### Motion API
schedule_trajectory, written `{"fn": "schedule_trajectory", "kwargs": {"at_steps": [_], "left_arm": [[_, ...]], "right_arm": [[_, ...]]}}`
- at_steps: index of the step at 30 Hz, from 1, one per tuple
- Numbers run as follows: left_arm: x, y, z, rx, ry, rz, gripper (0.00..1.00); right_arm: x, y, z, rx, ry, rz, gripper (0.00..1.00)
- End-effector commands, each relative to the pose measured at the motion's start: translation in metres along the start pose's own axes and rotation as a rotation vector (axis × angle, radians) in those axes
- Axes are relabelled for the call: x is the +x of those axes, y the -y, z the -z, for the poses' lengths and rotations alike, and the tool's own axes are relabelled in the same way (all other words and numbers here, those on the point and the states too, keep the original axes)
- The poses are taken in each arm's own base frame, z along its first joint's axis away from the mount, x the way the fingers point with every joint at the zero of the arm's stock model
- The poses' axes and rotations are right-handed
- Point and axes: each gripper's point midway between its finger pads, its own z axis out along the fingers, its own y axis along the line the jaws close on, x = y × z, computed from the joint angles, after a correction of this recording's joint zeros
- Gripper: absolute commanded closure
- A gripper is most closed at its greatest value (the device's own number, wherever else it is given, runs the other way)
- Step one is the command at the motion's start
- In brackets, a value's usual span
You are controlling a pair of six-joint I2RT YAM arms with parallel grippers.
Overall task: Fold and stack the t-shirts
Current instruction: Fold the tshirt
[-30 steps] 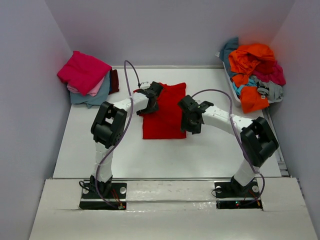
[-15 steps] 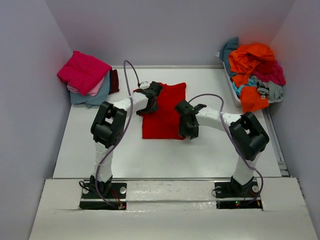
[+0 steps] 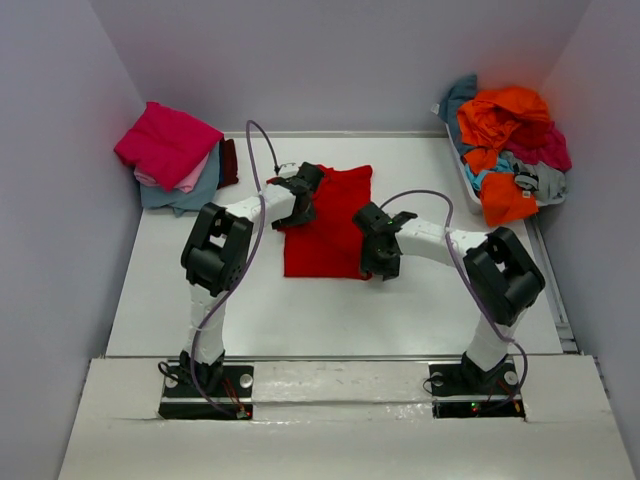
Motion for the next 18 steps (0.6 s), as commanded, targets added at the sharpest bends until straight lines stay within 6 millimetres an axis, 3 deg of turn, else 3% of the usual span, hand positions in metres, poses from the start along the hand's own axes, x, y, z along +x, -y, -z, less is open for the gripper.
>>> {"fn": "schedule_trajectory", "kwargs": {"at_steps": [1,7,14,18], "left_arm": [[0.012,-0.018,-0.011,-0.059,-0.027,-0.036,0.22],[0.012,-0.017,-0.011,-0.056,-0.028,-0.034,0.22],[0.009,-0.017,-0.008,-0.053,-0.016,-0.027,0.23],[-0.011,-0.018,0.012,-0.022,0.055,0.016,0.23]], "right_arm": [[0.008,0.022,0.01,0.056,0.029,-0.029,0.44],[0.012,0.032,0.021,0.054,0.054,-0.056,0.43],[0.005,0.024,0.024,0.028,0.064,-0.051,0.43],[-0.005,0.016,0.034,0.003,0.092,-0.047,0.43]]}}
